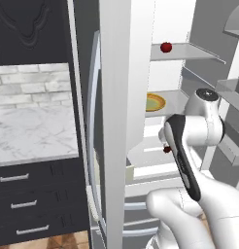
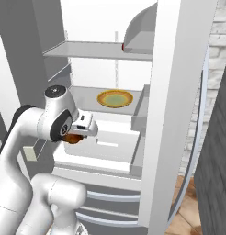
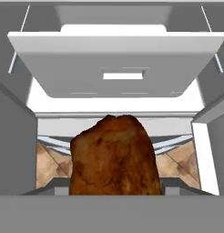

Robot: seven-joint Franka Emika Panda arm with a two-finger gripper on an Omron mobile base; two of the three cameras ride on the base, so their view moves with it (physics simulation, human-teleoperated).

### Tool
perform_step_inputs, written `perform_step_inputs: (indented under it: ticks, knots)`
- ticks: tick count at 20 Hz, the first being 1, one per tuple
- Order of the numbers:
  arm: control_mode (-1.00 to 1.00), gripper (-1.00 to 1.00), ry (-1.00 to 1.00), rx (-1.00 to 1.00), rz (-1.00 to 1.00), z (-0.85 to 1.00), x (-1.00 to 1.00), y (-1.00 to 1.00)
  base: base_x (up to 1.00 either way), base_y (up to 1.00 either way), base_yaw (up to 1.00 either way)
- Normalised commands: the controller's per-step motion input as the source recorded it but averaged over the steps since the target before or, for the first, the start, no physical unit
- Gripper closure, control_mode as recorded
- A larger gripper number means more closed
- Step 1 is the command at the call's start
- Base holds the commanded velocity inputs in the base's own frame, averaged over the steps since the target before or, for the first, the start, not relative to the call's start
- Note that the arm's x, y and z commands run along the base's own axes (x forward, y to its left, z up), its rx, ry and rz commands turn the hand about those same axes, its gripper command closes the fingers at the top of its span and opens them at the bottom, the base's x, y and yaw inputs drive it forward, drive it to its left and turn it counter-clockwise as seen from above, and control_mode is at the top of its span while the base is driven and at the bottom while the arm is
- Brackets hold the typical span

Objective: Transport the chicken drumstick from the fridge to the microwave and turn on the microwave.

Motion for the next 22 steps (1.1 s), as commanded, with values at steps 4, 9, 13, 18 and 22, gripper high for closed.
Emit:
perform_step_inputs:
  ticks: [4, 9, 13, 18, 22]
  knots:
    - [-1.0, 1.0, -0.04, -0.02, 0.13, -0.18, -0.27, 0.0, 0.0, 0.0, 0.0]
    - [-1.0, 1.0, -0.02, 0.0, 0.01, 0.0, -0.02, 0.0, 0.0, 0.0, 0.0]
    - [-1.0, 1.0, 0.0, 0.0, 0.02, 0.0, 0.0, 0.0, 0.0, 0.0, 0.0]
    - [1.0, 1.0, 0.0, 0.0, 0.03, 0.0, -0.02, 0.0, -0.03, 0.0, 0.01]
    - [1.0, 1.0, 0.0, 0.0, 0.0, 0.0, 0.0, 0.0, -0.38, 0.0, 0.08]
